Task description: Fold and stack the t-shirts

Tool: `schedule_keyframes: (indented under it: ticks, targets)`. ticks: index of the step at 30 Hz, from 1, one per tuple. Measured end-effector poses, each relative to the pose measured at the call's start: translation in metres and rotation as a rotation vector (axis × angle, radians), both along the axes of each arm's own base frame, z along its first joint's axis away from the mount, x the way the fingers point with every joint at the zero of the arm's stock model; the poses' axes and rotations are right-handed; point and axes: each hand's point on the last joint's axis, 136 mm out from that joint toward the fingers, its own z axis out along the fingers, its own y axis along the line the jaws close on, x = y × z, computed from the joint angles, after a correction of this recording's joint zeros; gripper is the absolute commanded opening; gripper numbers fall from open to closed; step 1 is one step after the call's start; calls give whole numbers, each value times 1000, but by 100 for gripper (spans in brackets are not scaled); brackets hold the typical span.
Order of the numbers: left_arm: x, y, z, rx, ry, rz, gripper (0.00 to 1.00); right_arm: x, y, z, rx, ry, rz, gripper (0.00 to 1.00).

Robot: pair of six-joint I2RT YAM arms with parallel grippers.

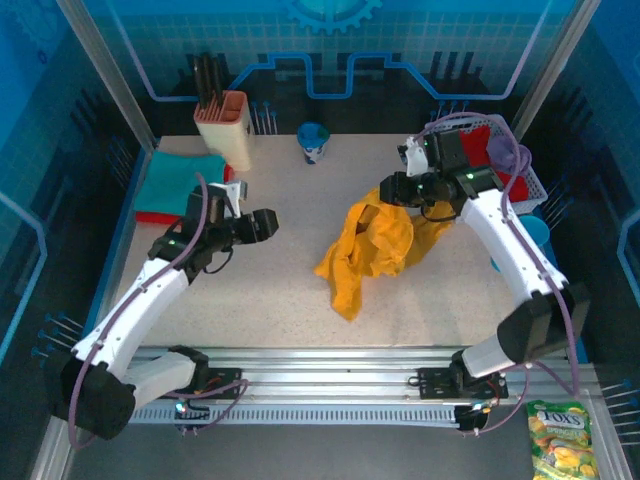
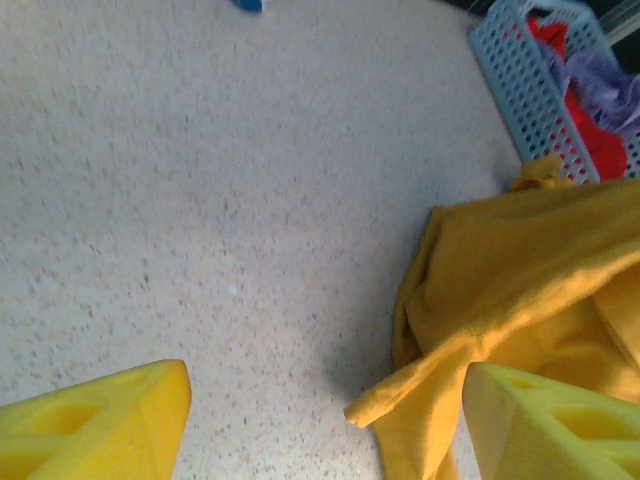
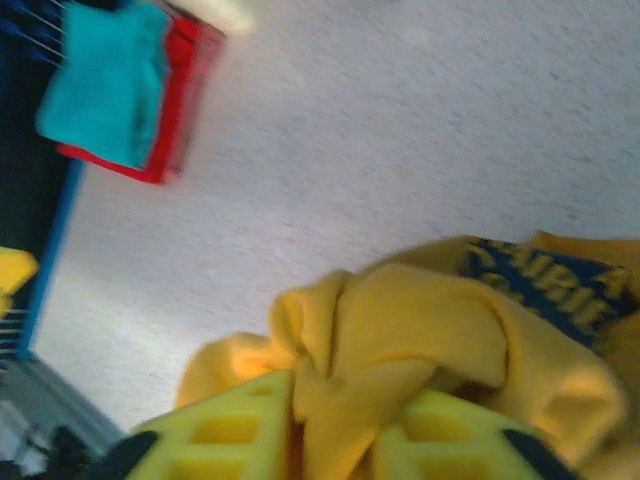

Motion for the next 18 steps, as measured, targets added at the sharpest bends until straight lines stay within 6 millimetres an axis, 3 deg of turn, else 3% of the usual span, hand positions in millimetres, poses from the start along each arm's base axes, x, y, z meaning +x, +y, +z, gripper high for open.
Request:
schedule_keyframes:
  ticks: [1,5,9,14,18]
  targets:
    - [-2,-4,-8,-1,15,-9,74,4,-8,-15,-26,35,-25,62]
    - [-12,-30,-38,26,79,-84,79,1,-38,-64,-147,140,-100,100]
    - [-15,-52,-68,71,145,-146,83,-19,-53,-88,-211,180,-135,100]
    - [-10,-61,-115,117,256,-158,85,-60,-67,-113,-229,212,-175,100]
    - [-7,-77,-151,159,323,-191,85,-68,-70,-134,-216,230,-217,95]
